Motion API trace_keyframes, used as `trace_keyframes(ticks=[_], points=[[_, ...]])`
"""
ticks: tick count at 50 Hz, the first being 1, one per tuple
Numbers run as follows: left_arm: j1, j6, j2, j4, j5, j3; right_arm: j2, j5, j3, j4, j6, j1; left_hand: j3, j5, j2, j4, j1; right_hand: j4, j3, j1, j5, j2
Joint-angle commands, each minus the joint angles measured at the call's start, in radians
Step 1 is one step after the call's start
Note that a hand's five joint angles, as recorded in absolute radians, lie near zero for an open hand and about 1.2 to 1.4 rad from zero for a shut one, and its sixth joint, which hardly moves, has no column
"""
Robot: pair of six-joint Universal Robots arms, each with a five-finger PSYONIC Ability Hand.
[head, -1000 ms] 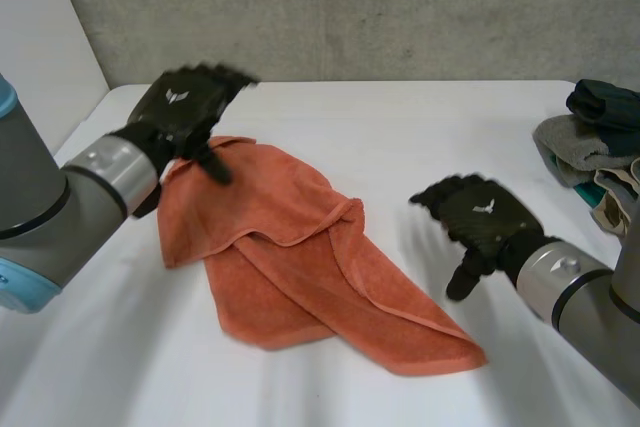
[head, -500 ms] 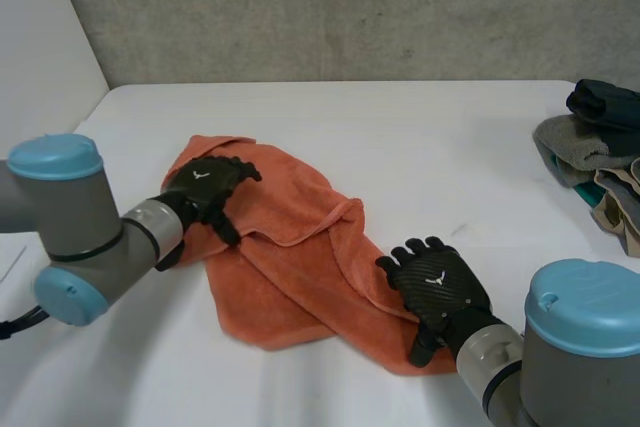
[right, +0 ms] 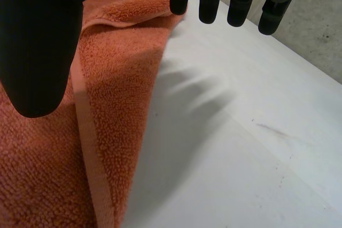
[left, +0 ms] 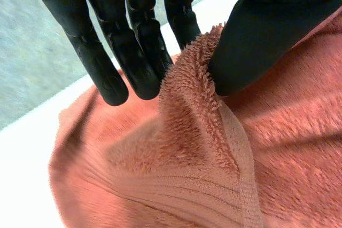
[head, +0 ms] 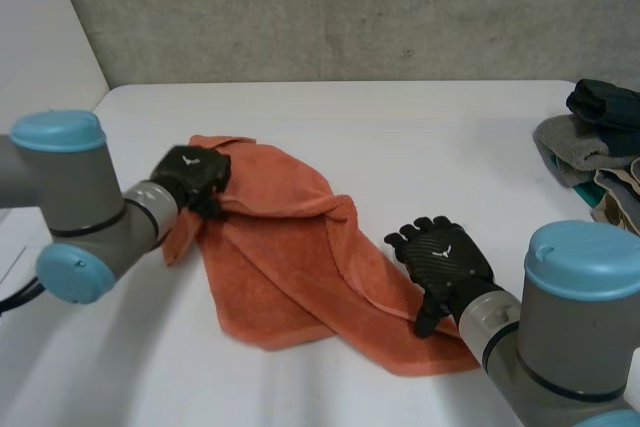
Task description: Fold the laundry.
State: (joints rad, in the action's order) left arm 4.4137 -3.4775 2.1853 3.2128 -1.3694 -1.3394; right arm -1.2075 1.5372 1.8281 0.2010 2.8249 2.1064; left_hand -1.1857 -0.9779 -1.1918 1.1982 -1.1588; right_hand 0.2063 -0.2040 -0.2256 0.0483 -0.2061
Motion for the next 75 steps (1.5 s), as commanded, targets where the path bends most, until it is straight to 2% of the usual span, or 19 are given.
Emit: trace_keyframes(ticks=[1,9,14,18,23,28,29,31,33,34,35,43,44,48,55,58,62,68,75], points=[[0.01,-0.014,-0.211,-0.001,0.004,-0.09,-0.015,-0.006,-0.07,-0.133,0.106,0.001,-0.211,-0.244,-0.204,0.198,-0.237,-0.032,0.029,0.051,-0.048,0.032],[0.015,-0.044,-0.461,-0.021,0.024,-0.162,0.022,-0.028,-0.13,-0.19,0.372,0.053,-0.211,-0.244,-0.204,0.198,-0.237,-0.032,0.029,0.051,-0.048,0.032],[0.024,-0.037,-0.588,-0.06,0.043,-0.167,0.085,-0.003,-0.161,-0.155,0.367,0.093,-0.211,-0.244,-0.204,0.198,-0.237,-0.032,0.029,0.051,-0.048,0.032],[0.03,-0.014,-0.689,-0.094,0.067,-0.159,0.138,0.056,-0.194,-0.13,0.352,0.113,-0.211,-0.244,-0.204,0.198,-0.237,-0.032,0.029,0.051,-0.048,0.032],[0.049,0.026,-0.762,-0.099,0.079,-0.158,0.181,0.145,-0.231,-0.092,0.341,0.121,-0.211,-0.244,-0.204,0.198,-0.237,-0.032,0.029,0.051,-0.048,0.032],[0.099,0.086,-0.796,-0.094,0.085,-0.155,0.198,0.161,-0.237,-0.057,0.295,0.118,-0.211,-0.244,-0.204,0.198,-0.237,0.08,-0.082,-0.06,0.063,-0.08],[0.108,0.097,-0.802,-0.093,0.087,-0.155,0.198,0.162,-0.234,-0.049,0.285,0.118,-0.211,-0.244,-0.204,0.198,-0.237,0.123,-0.126,-0.104,0.107,-0.124],[0.136,0.13,-0.808,-0.087,0.09,-0.155,0.195,0.162,-0.222,-0.032,0.263,0.118,-0.211,-0.244,-0.204,0.198,-0.237,0.428,-0.43,-0.408,0.411,-0.428],[0.147,0.146,-0.809,-0.082,0.096,-0.156,0.191,0.159,-0.214,-0.012,0.251,0.118,-0.211,-0.244,-0.204,0.198,-0.237,0.821,-0.823,-0.802,0.804,-0.821],[0.157,0.153,-0.803,-0.077,0.107,-0.159,0.178,0.153,-0.211,0.02,0.239,0.116,-0.211,-0.244,-0.204,0.198,-0.237,1.113,-1.116,-1.094,1.097,-1.113],[0.162,0.155,-0.802,-0.076,0.112,-0.161,0.166,0.15,-0.211,0.027,0.231,0.115,-0.211,-0.244,-0.204,0.198,-0.237,1.189,-1.192,-1.17,1.173,-1.189],[0.24,0.135,-0.659,0.004,0.147,-0.109,0.033,0.136,-0.323,0.167,-0.002,-0.017,-0.211,-0.244,-0.204,0.198,-0.237,1.19,-1.192,-1.171,1.173,-1.19],[0.26,0.14,-0.612,0.043,0.145,-0.063,0.007,0.127,-0.399,0.199,-0.084,-0.051,-0.211,-0.244,-0.204,0.198,-0.237,1.19,-1.192,-1.171,1.173,-1.19],[0.286,0.155,-0.489,0.134,0.148,0.11,-0.004,0.107,-0.565,0.222,-0.174,-0.085,-0.211,-0.244,-0.204,0.198,-0.237,1.19,-1.192,-1.171,1.173,-1.19],[0.282,0.259,-0.343,0.2,0.136,0.432,0.049,0.002,-0.838,0.251,-0.119,-0.123,-0.211,-0.244,-0.204,0.198,-0.237,1.19,-1.192,-1.171,1.173,-1.19],[0.28,0.308,-0.331,0.216,0.124,0.463,0.072,-0.04,-0.868,0.284,-0.108,-0.138,-0.211,-0.244,-0.204,0.198,-0.237,1.19,-1.192,-1.171,1.173,-1.19],[0.285,0.365,-0.349,0.265,0.128,0.399,0.103,-0.068,-0.874,0.371,-0.104,-0.189,-0.211,-0.244,-0.204,0.198,-0.237,1.19,-1.192,-1.171,1.173,-1.19],[0.288,0.367,-0.453,0.341,0.205,0.093,0.103,-0.107,-0.735,0.354,-0.055,-0.252,-0.211,-0.244,-0.204,0.198,-0.237,1.19,-1.192,-1.171,1.173,-1.19],[0.28,0.322,-0.487,0.424,0.308,-0.318,0.128,-0.296,-0.473,0.256,-0.082,-0.27,-0.211,-0.244,-0.204,0.198,-0.237,1.19,-1.192,-1.171,1.173,-1.19]])
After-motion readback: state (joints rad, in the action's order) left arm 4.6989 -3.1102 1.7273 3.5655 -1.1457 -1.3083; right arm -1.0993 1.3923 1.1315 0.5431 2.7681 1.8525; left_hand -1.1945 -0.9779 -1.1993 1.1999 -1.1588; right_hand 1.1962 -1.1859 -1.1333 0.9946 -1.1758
